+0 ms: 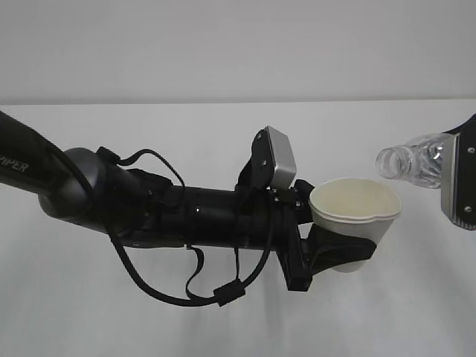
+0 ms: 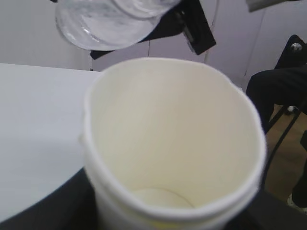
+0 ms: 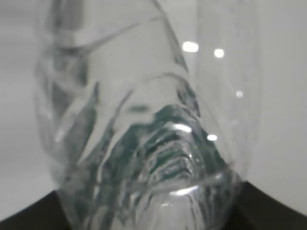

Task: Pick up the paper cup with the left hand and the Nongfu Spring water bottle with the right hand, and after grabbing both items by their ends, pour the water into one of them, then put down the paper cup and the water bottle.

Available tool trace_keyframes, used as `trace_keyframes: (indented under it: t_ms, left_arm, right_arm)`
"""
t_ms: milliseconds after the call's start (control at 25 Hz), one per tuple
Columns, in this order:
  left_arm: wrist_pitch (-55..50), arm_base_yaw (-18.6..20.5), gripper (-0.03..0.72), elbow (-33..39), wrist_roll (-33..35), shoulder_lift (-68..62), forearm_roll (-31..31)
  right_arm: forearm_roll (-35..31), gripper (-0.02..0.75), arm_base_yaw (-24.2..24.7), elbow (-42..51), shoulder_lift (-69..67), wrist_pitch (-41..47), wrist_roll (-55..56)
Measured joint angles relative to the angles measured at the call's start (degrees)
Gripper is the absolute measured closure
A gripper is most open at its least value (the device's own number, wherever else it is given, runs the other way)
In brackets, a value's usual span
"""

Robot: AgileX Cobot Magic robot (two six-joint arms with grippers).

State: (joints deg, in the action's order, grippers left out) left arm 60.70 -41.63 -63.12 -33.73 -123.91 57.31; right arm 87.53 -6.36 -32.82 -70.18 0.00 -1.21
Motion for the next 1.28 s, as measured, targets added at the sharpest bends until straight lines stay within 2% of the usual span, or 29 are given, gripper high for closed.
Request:
trace_keyframes:
  t_ms: [200, 1280]
  left_arm:
    - [0.0, -1.1, 0.26, 0.0, 0.0, 0.0, 0.1]
    - [0.0, -1.0, 0.26, 0.0, -0.3, 0.0, 0.5]
  right_arm:
    - [1.1, 0.327, 0.0, -0.4, 0.0, 0.0, 0.0]
    - [6.8, 0.327, 0.0, -0.4, 0.0, 2.1, 0.0]
